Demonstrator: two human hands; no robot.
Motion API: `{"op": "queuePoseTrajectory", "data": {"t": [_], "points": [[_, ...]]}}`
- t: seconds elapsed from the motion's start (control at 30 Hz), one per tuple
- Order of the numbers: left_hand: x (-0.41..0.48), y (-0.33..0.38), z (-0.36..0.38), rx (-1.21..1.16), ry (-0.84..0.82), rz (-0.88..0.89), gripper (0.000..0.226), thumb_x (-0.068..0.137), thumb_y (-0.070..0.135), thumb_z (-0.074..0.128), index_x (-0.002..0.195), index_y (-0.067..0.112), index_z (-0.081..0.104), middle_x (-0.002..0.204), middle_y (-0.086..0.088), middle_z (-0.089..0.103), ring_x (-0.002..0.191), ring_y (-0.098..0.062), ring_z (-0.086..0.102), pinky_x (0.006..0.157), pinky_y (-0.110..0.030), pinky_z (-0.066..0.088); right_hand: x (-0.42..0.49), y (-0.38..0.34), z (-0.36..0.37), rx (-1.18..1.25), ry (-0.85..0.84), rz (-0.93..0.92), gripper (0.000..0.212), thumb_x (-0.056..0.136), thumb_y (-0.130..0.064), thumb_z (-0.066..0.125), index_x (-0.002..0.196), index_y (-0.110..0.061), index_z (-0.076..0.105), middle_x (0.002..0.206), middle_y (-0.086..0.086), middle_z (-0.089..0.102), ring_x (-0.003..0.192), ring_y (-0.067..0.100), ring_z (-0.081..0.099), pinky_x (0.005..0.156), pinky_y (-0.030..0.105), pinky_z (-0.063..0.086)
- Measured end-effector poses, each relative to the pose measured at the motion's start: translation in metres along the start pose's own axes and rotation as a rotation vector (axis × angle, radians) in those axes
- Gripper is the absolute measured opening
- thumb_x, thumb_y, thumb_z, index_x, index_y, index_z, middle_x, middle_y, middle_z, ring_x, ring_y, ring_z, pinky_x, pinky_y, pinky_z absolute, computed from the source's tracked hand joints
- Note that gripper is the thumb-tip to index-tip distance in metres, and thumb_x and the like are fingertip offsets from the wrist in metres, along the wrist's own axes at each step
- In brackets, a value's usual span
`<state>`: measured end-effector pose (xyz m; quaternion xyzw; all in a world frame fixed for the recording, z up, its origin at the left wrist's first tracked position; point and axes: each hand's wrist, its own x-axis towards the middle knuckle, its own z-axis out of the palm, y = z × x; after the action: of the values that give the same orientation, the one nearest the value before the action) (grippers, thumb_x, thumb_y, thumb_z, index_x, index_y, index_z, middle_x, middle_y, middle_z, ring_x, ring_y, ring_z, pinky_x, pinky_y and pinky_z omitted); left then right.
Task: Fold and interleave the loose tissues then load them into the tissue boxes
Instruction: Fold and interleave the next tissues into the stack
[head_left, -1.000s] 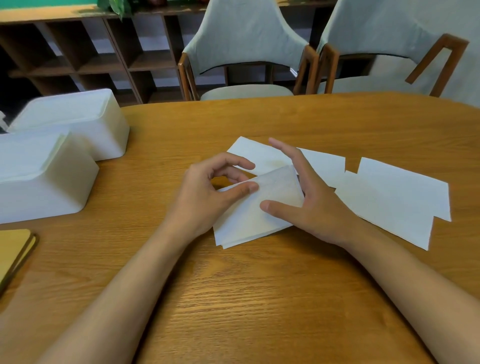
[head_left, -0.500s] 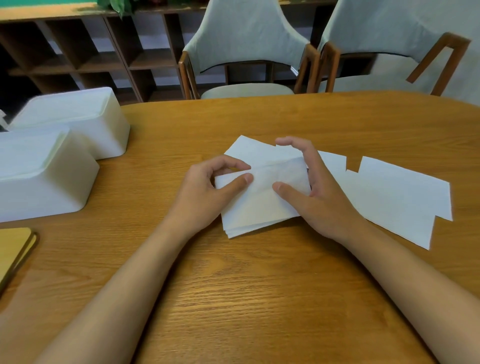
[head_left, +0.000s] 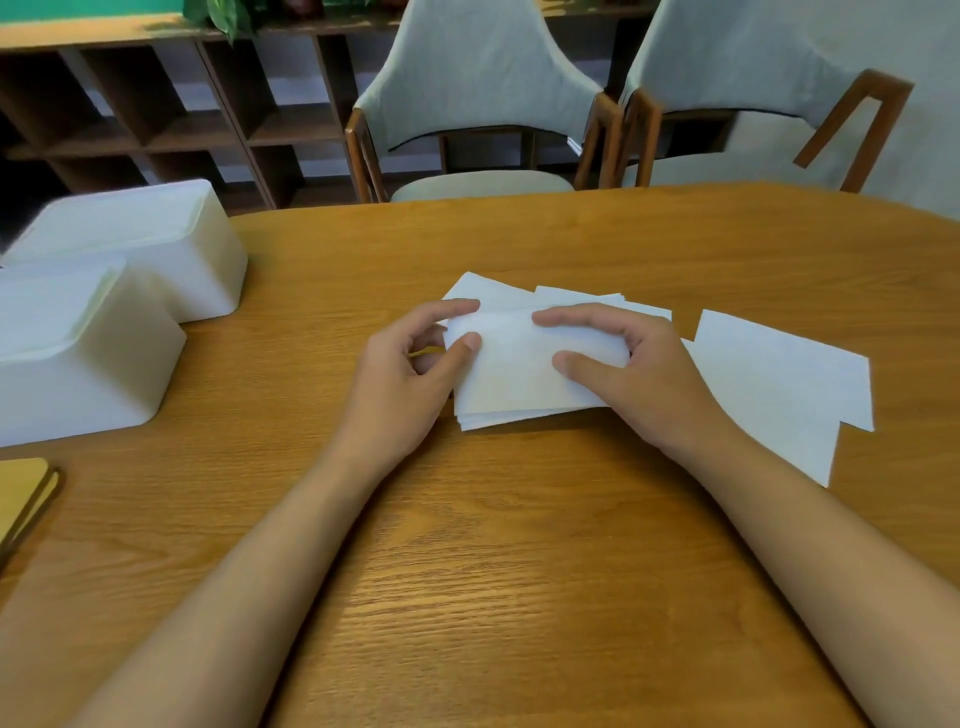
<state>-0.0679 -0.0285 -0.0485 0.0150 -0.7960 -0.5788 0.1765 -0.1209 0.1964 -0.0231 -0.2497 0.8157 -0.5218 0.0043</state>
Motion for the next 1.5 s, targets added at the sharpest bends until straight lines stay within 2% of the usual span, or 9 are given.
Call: {"op": "queuePoseTrajectory", "data": {"t": [0.1,0.23,0.33,0.43,0.53,0.7,0.9,1.2,1.5], "points": [[-0.002,0.001,0.003,0.068,0.006,0.026,0.039,0.100,0.017,0.067,0.136,0.033,0.062,0.105,0.003,0.072,0.091,-0.012,0.068,0.088,-0.042,0.058,0.000,0.003,-0.010,-0.008,0.069,0.007,0.031,0.093,-0.013,0.069,0.113,-0.037,0.074,0.108,-0.044,0.061,0.111,-0.023,0.049,0.088,-0.007,0.030],[0.003,0.008,0.009,0.479,-0.086,0.098,0.058,0.098,0.021,0.062,0.149,0.041,0.042,0.135,0.018,0.061,0.120,-0.011,0.060,0.108,-0.037,0.045,0.001,0.008,-0.026,0.044,0.149,0.048,0.030,0.093,-0.010,0.067,0.114,-0.030,0.075,0.113,-0.034,0.065,0.108,-0.023,0.051,0.085,-0.007,0.031],[0.008,0.006,0.016,0.625,-0.188,0.037,0.051,0.097,0.027,0.064,0.146,0.037,0.051,0.143,0.018,0.058,0.134,-0.016,0.049,0.104,-0.021,0.032,0.000,0.014,-0.039,0.072,0.186,0.066,0.031,0.092,-0.005,0.066,0.115,-0.025,0.075,0.115,-0.030,0.065,0.106,-0.023,0.052,0.085,-0.005,0.033],[0.013,0.002,0.016,0.681,-0.120,0.158,0.036,0.094,0.025,0.070,0.130,0.029,0.068,0.127,0.014,0.069,0.121,-0.012,0.059,0.104,-0.013,0.033,-0.002,0.021,-0.041,0.089,0.199,0.064,0.032,0.091,-0.004,0.066,0.115,-0.025,0.075,0.116,-0.027,0.068,0.110,-0.018,0.054,0.088,-0.002,0.036],[0.013,-0.004,0.011,0.762,-0.096,0.309,0.016,0.092,0.024,0.075,0.108,0.030,0.076,0.105,0.014,0.073,0.100,-0.013,0.066,0.089,-0.049,0.051,-0.002,0.025,-0.039,0.093,0.210,0.064,0.032,0.091,-0.006,0.067,0.113,-0.027,0.075,0.114,-0.029,0.068,0.113,-0.015,0.054,0.089,-0.001,0.037],[0.009,0.000,0.009,0.829,-0.113,0.420,0.006,0.092,0.019,0.074,0.094,0.024,0.074,0.096,0.013,0.071,0.092,-0.016,0.065,0.078,-0.040,0.044,0.000,0.028,-0.044,0.057,0.288,0.070,0.032,0.094,-0.010,0.065,0.116,-0.033,0.073,0.109,-0.043,0.061,0.111,-0.022,0.049,0.089,-0.001,0.036],[-0.005,0.015,0.009,0.684,-0.135,0.380,0.015,0.093,0.033,0.054,0.093,0.021,0.064,0.069,0.007,0.062,0.062,-0.007,0.050,0.079,-0.025,0.043,0.005,0.032,-0.042,0.017,0.274,0.112,0.029,0.098,-0.023,0.062,0.120,-0.041,0.069,0.105,-0.057,0.049,0.111,-0.023,0.043,0.099,0.022,0.043],[-0.012,0.039,0.008,0.296,-0.138,0.236,0.011,0.098,0.022,0.072,0.105,0.022,0.080,0.100,0.017,0.077,0.099,-0.004,0.070,0.084,-0.016,0.046,-0.007,0.011,-0.034,0.104,-0.031,-0.064,0.043,0.094,-0.056,0.050,0.126,-0.032,0.068,0.128,-0.029,0.063,0.128,-0.006,0.050,0.100,0.007,0.034],[-0.012,0.053,0.002,-0.042,-0.066,-0.001,0.016,0.084,0.020,0.082,0.100,0.023,0.082,0.097,0.010,0.080,0.087,-0.003,0.072,0.073,-0.016,0.052,-0.014,0.003,-0.028,0.077,-0.065,-0.060,0.048,0.076,-0.063,0.068,0.120,-0.043,0.067,0.123,-0.036,0.060,0.121,-0.006,0.053,0.097,0.030,0.050]]}}
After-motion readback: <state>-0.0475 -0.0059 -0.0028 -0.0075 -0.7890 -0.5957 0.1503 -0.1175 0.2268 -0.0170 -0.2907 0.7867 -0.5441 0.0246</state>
